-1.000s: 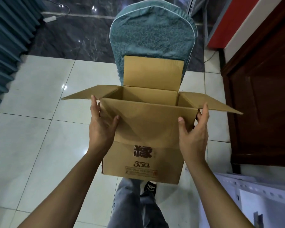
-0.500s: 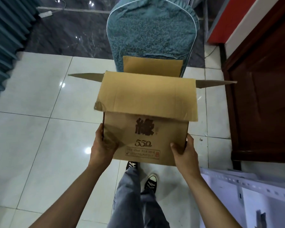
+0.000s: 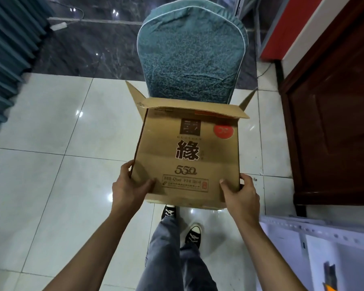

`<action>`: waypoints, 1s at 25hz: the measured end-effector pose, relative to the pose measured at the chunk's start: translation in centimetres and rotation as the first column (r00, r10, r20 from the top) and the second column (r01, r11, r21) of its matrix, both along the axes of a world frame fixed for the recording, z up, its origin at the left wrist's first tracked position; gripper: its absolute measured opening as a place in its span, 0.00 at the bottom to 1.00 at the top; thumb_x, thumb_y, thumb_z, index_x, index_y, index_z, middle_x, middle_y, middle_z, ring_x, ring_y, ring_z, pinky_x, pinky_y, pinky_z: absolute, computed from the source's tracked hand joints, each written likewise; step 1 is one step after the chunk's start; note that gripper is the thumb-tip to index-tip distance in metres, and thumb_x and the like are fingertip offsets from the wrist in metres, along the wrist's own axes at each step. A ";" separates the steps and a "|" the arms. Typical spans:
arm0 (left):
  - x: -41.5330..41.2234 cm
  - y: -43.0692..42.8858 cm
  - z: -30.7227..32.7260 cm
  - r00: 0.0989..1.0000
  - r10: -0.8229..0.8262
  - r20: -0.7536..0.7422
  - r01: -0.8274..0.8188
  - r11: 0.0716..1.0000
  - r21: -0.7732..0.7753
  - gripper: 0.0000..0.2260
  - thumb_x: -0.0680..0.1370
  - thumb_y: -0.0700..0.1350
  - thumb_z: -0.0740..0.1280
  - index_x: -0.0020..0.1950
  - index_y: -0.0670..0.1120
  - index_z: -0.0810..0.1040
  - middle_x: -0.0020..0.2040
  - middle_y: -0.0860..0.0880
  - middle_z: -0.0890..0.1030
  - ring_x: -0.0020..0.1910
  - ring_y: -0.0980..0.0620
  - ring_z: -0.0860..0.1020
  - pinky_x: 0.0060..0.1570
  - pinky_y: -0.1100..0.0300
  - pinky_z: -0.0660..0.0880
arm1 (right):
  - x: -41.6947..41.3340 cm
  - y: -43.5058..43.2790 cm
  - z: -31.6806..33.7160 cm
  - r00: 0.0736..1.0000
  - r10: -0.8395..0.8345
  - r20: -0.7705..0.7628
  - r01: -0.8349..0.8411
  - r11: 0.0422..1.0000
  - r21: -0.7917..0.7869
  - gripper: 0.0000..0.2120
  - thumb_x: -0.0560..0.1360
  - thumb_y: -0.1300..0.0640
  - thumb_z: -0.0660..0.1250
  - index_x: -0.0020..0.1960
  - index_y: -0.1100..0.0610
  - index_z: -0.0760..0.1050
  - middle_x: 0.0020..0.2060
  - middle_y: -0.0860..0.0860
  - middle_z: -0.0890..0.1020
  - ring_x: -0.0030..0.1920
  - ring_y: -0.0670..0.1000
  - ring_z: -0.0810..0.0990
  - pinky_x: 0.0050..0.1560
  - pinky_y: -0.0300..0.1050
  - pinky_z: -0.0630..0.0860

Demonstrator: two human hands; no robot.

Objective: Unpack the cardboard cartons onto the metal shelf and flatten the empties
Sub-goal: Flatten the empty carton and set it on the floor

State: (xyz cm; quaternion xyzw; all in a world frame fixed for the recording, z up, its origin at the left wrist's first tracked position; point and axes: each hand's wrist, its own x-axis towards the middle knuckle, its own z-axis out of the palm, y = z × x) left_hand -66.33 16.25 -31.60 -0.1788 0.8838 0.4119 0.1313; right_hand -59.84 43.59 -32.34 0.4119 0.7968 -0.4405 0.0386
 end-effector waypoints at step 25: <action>-6.4 3.7 2.2 0.908 -0.225 -0.353 0.113 0.944 -0.311 0.26 0.76 0.50 0.73 0.72 0.51 0.69 0.74 0.45 0.62 0.69 0.38 0.65 0.64 0.42 0.73 | -3.4 -0.6 1.7 0.950 0.244 -0.194 -0.168 0.926 0.338 0.30 0.80 0.53 0.66 0.79 0.47 0.59 0.75 0.52 0.65 0.73 0.56 0.68 0.68 0.60 0.74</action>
